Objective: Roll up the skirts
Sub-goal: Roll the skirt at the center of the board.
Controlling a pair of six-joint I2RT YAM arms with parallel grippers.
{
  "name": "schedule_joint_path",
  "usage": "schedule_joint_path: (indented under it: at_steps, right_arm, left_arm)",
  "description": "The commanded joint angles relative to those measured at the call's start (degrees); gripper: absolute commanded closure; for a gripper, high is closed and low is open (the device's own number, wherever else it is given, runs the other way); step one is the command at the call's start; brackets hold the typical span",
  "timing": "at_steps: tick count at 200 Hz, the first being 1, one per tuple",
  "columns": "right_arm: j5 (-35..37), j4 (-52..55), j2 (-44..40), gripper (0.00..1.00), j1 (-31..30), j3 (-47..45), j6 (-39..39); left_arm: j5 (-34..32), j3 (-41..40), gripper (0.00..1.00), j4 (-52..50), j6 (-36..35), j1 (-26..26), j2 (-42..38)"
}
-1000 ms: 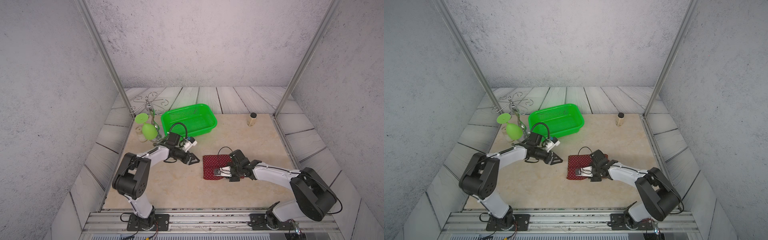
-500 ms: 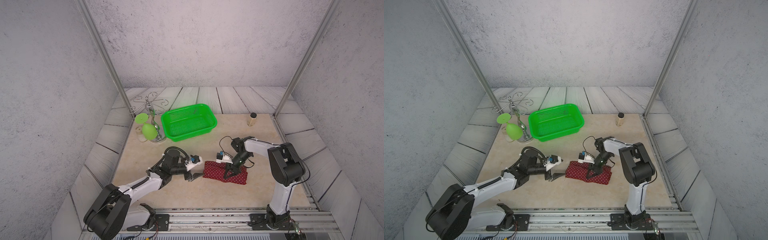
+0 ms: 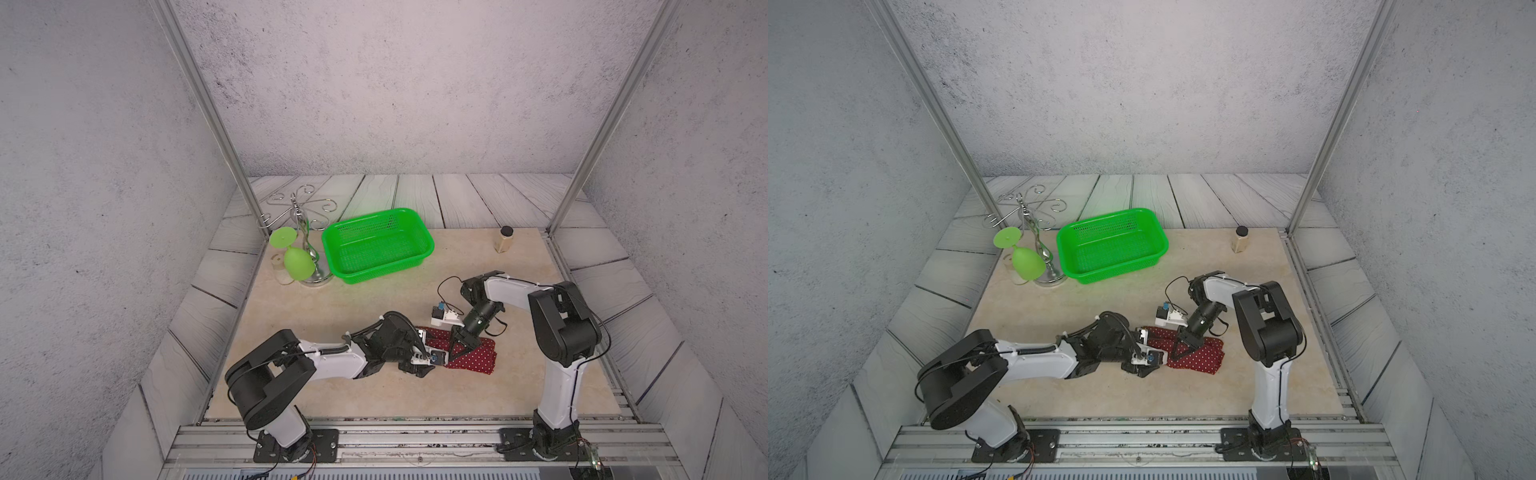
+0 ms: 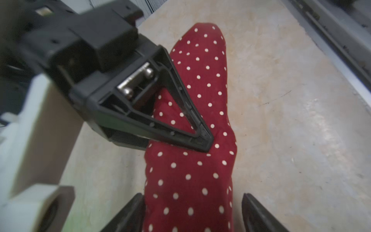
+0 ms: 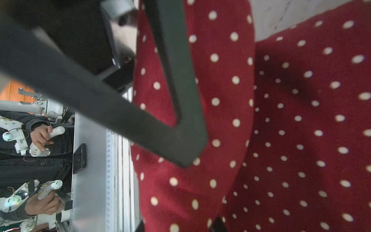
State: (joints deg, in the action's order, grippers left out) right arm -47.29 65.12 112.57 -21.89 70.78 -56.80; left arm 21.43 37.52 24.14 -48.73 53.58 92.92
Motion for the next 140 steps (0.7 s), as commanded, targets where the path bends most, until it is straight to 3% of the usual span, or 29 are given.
schedule_joint_path:
  at_steps: [1, 8, 29, 56, 83, 97, 121, 140]
  right_arm:
    - [-1.34, 1.96, 1.58, 0.65, -0.05, 0.85, 0.93]
    - [-1.23, 1.41, 1.44, 0.64, 0.0, 0.8, 1.78]
    - [0.48, -3.12, -0.06, 0.54, 0.31, -0.3, 7.48]
    - [4.5, -11.21, -7.27, 0.4, 5.09, -3.62, 16.12]
    - [7.47, -17.31, -19.59, 0.37, 16.95, -6.17, 21.91]
    - [11.51, -21.76, -27.09, 0.36, 19.94, -8.44, 23.43]
    - [18.1, -30.46, -39.44, 0.35, 20.05, -16.13, 21.55]
    - [14.02, -38.49, -50.51, 0.35, 20.0, -26.02, 17.12]
  left_arm:
    - [-2.76, 2.17, 0.31, 2.14, -3.17, 1.63, 2.42]
    - [-2.96, 2.55, 0.4, 1.56, -3.18, 1.97, 3.42]
    - [-4.2, 3.91, 1.0, -2.3, -1.26, 2.09, 4.98]
    - [-7.38, 1.82, 1.0, -4.8, -0.86, 2.01, 3.54]
    - [-10.29, 1.18, 1.0, -13.3, -0.51, 0.18, 0.18]
    - [-10.15, 2.62, 1.0, -20.55, 1.84, -2.03, -1.85]
    - [-3.84, 6.9, 1.0, -31.06, 7.53, -5.08, -4.03]
    - [2.7, 13.88, 1.0, -39.42, 13.03, -7.7, -0.42]
